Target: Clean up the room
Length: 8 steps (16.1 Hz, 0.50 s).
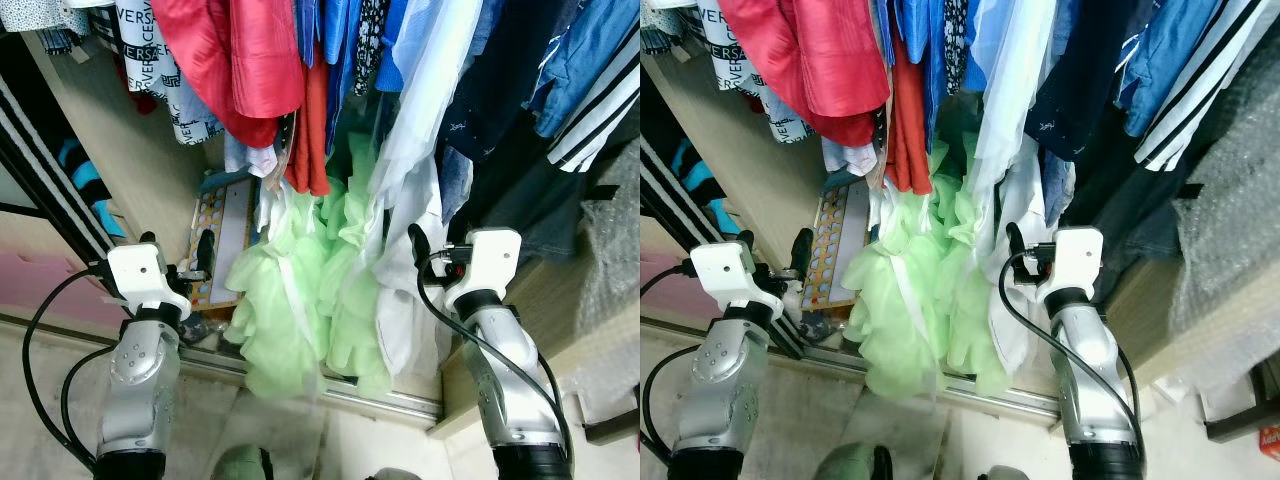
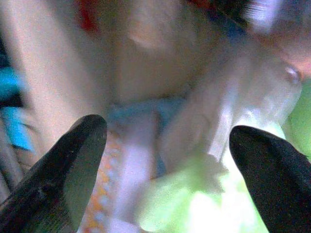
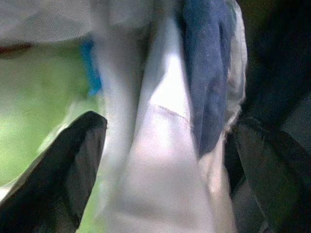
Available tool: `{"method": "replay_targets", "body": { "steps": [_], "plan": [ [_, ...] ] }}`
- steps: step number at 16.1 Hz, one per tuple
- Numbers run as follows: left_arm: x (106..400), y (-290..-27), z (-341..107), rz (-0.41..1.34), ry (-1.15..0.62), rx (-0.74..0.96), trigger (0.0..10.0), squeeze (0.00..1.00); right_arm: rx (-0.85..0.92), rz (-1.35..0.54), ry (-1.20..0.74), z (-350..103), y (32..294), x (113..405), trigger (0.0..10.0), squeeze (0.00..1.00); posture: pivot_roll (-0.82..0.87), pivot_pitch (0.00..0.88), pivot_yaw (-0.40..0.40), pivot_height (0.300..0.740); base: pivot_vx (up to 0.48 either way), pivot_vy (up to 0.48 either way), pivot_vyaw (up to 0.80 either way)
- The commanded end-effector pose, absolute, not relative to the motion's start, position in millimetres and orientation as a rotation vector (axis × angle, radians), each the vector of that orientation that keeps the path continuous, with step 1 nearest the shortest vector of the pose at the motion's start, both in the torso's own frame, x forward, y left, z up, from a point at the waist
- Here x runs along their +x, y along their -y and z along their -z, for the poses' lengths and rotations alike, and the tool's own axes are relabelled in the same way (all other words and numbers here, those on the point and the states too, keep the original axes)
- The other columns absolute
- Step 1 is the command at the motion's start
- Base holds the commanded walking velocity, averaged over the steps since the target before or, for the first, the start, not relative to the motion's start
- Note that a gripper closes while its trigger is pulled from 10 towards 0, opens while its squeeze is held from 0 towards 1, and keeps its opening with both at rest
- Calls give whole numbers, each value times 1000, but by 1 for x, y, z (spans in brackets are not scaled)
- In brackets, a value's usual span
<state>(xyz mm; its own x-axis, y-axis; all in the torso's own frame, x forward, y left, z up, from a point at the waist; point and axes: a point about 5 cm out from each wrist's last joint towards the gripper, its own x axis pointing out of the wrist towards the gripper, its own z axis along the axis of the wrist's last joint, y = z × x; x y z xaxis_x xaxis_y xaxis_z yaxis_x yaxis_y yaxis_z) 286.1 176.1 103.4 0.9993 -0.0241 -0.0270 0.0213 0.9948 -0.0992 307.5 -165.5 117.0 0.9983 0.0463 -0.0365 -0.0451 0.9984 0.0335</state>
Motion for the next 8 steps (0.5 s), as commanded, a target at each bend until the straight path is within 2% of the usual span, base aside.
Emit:
{"method": "replay_targets", "body": {
  "steps": [1,4,8],
  "plan": [
    [285,-165,-100,64,-62,-69,10000,0,29,-26,-3,-119,162,301,10000,0,55,0,-28,740,0,0,0],
    [279,-163,-99,72,-46,-169,10000,0,8,-15,3,-116,164,292,10000,0,49,0,-28,740,0,0,0],
    [279,-166,-101,64,-46,-141,10000,0,-30,-7,17,-119,164,291,10000,0,44,0,-30,740,0,0,0]
  ]
}}
